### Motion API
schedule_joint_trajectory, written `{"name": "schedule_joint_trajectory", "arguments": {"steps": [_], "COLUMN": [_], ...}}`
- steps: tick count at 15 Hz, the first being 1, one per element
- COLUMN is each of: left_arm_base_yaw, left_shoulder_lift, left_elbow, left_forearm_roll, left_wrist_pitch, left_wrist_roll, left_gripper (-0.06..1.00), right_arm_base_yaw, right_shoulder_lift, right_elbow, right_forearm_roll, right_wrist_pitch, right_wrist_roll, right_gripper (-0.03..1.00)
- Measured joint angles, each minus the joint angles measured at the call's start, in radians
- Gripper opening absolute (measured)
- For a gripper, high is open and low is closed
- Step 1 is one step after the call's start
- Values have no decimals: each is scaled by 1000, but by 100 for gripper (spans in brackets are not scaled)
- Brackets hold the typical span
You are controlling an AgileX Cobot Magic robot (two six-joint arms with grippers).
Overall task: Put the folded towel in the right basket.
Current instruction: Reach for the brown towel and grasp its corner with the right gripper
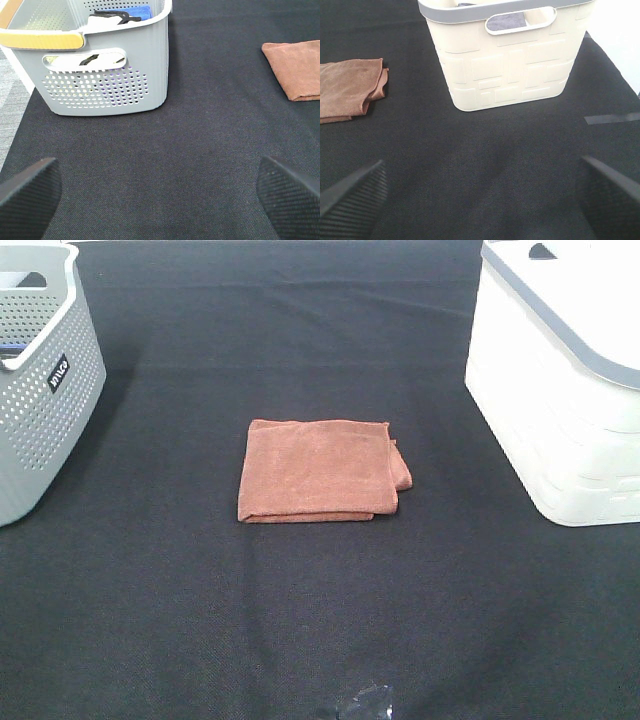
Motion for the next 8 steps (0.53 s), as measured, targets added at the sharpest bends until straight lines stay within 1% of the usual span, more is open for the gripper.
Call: {"name": "schedule_joint_trajectory", "arguments": {"steps": [8], "left_arm_base_yaw": [0], "left_shoulder_lift": [0], "left_elbow": [0], "left_forearm_roll": [0], "left_wrist_pitch": [0], "left_wrist_roll": [0], "left_gripper": [99], "right_arm_base_yaw": [0], "right_shoulder_lift": [0], "right_elbow": [0], "right_forearm_roll": [1], "right_wrist_pitch": [0], "right_wrist_roll": [0], "right_gripper": [98]}}
